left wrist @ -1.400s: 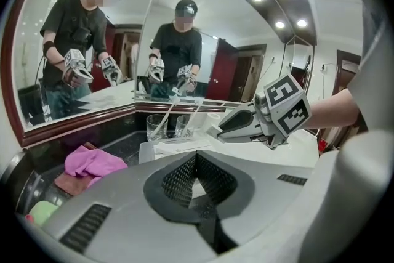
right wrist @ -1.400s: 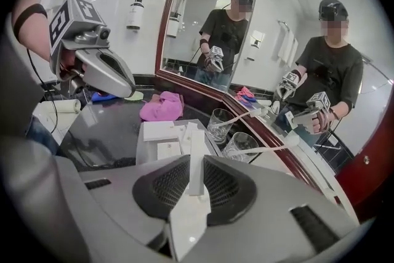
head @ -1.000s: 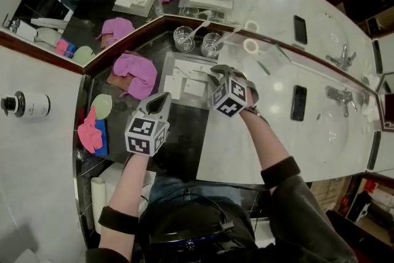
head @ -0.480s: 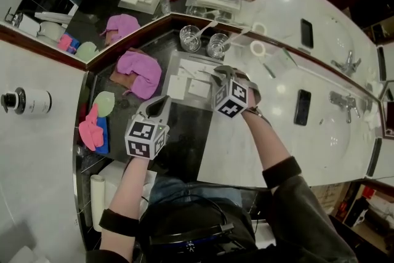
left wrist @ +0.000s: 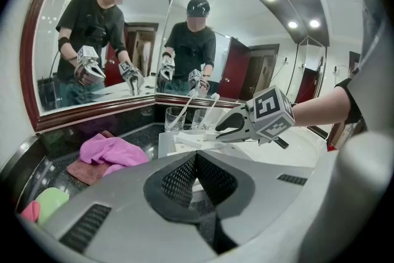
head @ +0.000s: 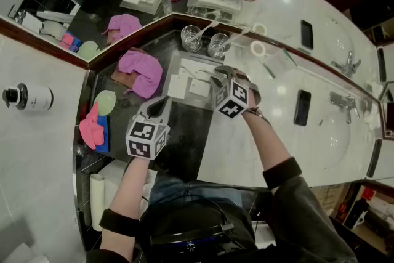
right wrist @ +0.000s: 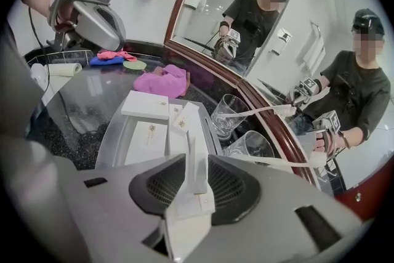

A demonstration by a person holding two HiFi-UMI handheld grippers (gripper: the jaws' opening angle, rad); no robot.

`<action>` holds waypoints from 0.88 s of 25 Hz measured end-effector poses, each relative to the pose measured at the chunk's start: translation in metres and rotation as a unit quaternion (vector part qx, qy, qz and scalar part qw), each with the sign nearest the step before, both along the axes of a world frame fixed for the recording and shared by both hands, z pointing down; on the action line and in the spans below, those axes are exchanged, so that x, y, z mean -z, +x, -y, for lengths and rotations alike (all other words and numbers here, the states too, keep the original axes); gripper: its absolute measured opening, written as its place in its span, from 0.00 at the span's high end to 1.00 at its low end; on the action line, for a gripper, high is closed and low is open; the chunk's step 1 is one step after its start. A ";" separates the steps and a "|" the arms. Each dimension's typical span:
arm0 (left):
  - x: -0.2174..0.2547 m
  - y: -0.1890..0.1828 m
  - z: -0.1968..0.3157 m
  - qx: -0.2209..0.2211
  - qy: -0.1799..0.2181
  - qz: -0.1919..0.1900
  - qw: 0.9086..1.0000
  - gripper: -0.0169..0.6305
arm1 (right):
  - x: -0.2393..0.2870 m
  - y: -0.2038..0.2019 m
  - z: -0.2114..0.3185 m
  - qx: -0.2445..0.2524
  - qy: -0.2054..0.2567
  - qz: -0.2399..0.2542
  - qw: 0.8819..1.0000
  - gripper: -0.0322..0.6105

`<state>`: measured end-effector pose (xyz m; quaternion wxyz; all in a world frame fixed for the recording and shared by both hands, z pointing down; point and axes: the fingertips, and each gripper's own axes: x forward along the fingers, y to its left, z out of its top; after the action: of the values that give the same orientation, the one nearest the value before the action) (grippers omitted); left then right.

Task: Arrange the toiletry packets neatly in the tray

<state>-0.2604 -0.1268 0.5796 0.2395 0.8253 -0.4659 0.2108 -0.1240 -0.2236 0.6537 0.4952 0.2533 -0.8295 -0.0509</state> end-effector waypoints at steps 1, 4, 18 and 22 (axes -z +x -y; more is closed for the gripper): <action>0.000 0.000 -0.001 0.000 0.000 0.000 1.000 0.97 | 0.002 0.000 0.001 -0.004 0.003 0.003 1.000 0.74; 0.003 -0.001 -0.004 0.003 0.003 0.002 1.000 0.97 | 0.012 0.001 0.003 -0.013 0.011 0.014 1.000 0.74; 0.051 0.010 -0.028 0.017 0.023 -0.016 0.999 0.97 | 0.116 0.032 -0.054 -0.076 0.020 0.124 0.989 0.77; 0.064 0.013 -0.039 0.027 0.029 -0.025 0.999 0.97 | 0.144 0.055 -0.083 -0.099 0.016 0.153 0.983 0.82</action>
<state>-0.2476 -0.0880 0.5158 0.2325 0.8238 -0.4883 0.1700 -0.0686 -0.1409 0.5098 0.3607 0.3464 -0.8656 0.0249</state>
